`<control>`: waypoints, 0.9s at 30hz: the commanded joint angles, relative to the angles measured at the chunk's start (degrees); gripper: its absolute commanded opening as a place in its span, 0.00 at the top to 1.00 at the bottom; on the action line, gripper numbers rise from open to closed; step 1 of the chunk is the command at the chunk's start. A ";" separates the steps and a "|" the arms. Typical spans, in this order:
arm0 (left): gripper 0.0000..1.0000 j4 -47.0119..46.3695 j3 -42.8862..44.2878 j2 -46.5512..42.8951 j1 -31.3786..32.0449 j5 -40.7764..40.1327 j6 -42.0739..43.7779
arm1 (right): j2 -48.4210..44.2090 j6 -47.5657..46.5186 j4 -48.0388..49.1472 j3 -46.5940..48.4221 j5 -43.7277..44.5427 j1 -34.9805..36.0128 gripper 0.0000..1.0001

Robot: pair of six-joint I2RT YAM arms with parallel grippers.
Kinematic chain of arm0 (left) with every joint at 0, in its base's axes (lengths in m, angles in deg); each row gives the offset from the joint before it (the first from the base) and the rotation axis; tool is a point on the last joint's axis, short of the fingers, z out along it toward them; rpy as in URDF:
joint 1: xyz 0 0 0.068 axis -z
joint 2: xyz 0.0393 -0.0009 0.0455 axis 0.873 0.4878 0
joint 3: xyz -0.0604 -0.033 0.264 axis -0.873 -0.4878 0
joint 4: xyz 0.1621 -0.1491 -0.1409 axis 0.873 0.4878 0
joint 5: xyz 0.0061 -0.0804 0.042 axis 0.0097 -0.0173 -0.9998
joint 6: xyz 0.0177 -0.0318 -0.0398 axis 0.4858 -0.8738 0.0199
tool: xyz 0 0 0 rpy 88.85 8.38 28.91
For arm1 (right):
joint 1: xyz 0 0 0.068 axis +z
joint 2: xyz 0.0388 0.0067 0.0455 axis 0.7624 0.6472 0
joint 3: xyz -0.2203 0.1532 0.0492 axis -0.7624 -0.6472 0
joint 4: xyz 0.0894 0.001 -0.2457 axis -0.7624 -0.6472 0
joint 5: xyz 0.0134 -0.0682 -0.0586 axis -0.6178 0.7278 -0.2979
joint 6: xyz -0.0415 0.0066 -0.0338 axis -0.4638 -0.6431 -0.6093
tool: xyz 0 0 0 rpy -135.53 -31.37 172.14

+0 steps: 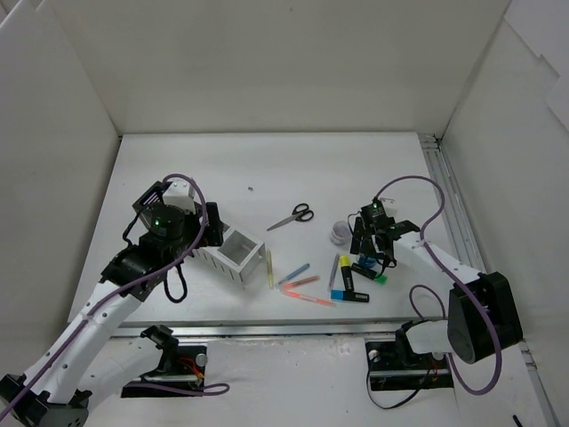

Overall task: Sort the stationery into containers
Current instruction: Pick up the stationery from the center of the board, then place the stationery in the storage box.

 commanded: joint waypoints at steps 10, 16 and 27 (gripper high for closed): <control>0.01 -1.40 1.61 -0.59 0.32 -1.54 -0.39 | -3.82 -0.72 1.46 3.66 0.23 -0.52 0.80; 0.01 -1.14 0.91 -1.91 0.32 -2.06 -1.27 | -12.09 -11.43 3.21 9.10 -3.18 7.38 0.83; 0.00 4.30 0.90 -4.28 -0.21 -7.16 -6.89 | 5.99 -32.36 13.06 29.75 -19.99 33.48 0.81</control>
